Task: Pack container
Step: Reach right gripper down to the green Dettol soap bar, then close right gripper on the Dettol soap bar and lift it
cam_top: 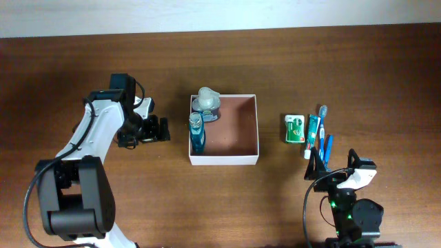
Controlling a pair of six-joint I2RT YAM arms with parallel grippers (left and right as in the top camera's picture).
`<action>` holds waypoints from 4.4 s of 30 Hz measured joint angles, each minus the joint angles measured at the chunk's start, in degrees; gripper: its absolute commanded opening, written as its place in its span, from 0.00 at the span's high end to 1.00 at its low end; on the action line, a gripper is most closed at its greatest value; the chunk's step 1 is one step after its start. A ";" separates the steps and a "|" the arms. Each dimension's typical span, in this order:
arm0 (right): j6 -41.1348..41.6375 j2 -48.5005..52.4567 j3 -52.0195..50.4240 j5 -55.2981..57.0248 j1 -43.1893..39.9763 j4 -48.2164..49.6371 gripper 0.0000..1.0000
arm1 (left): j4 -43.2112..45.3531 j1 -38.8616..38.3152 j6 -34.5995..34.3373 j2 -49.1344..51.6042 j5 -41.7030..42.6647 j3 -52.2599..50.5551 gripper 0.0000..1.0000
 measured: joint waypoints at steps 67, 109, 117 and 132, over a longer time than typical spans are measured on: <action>0.68 104.85 72.63 4.07 10.14 -45.11 0.20 | 0.04 0.00 0.00 0.00 -0.39 -0.22 0.01; 0.02 108.50 68.83 4.92 10.23 -38.62 0.79 | 0.04 0.00 0.00 0.00 -0.42 -0.22 0.01; -0.02 108.48 69.40 5.22 10.23 -40.96 0.80 | 0.04 0.00 0.00 0.00 -0.42 -0.22 0.01; -0.02 108.48 70.12 5.49 10.23 -42.95 0.93 | 0.04 0.00 0.00 0.00 -0.42 -0.22 0.01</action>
